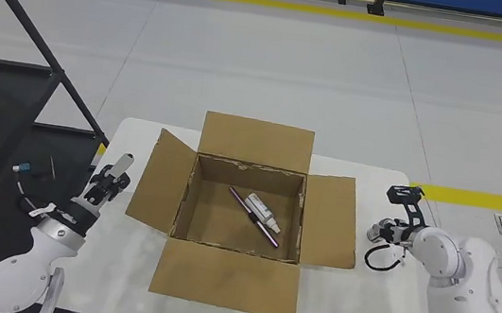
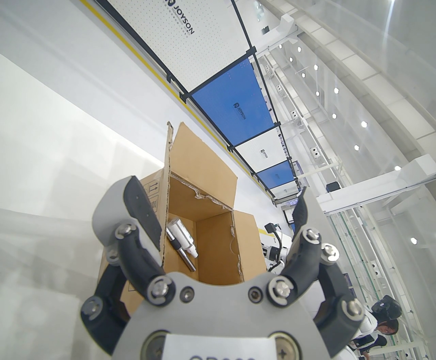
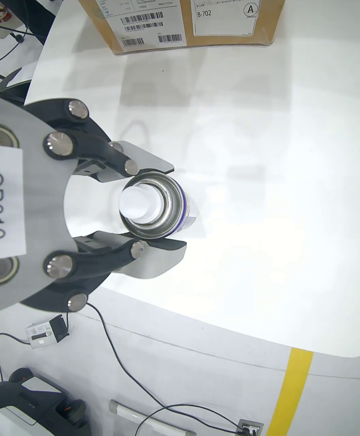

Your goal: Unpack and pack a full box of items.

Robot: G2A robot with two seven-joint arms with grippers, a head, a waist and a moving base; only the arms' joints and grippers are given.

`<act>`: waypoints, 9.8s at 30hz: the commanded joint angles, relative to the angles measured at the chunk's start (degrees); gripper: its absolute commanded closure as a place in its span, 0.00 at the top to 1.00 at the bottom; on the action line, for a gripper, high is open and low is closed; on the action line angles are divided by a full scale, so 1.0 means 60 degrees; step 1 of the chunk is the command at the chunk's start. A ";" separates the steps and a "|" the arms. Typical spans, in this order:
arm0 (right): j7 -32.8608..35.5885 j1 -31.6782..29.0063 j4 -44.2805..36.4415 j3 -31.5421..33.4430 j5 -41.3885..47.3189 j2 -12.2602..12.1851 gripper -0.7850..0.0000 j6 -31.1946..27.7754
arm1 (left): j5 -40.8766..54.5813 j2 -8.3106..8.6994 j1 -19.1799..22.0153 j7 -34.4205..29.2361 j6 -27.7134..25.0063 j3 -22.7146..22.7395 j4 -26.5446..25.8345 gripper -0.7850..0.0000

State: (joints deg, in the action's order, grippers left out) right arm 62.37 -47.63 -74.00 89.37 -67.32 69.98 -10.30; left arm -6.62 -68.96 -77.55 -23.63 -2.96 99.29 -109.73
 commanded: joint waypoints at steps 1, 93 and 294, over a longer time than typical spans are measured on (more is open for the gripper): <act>-0.0030 0.0037 0.0069 -0.0030 0.0035 -0.0011 0.42 0.0023 | 0.0000 0.0000 0.0000 0.0000 0.0000 0.0000 0.0000 1.00; -0.2690 0.6090 0.7975 -1.0209 0.3197 0.3900 0.50 -0.1103 | 0.0717 -0.0001 -0.0731 0.1177 -0.0236 0.0588 -0.0271 1.00; 0.1665 0.1985 -0.4852 -0.5006 0.1221 -0.0089 1.00 0.0630 | 0.1026 0.0002 -0.1004 0.1514 -0.0301 0.1039 -0.0178 1.00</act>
State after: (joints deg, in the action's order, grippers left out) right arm 72.51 -38.03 -106.11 61.59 -60.83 69.02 -6.27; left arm -0.65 -68.97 -83.43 -14.64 -4.72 105.14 -110.87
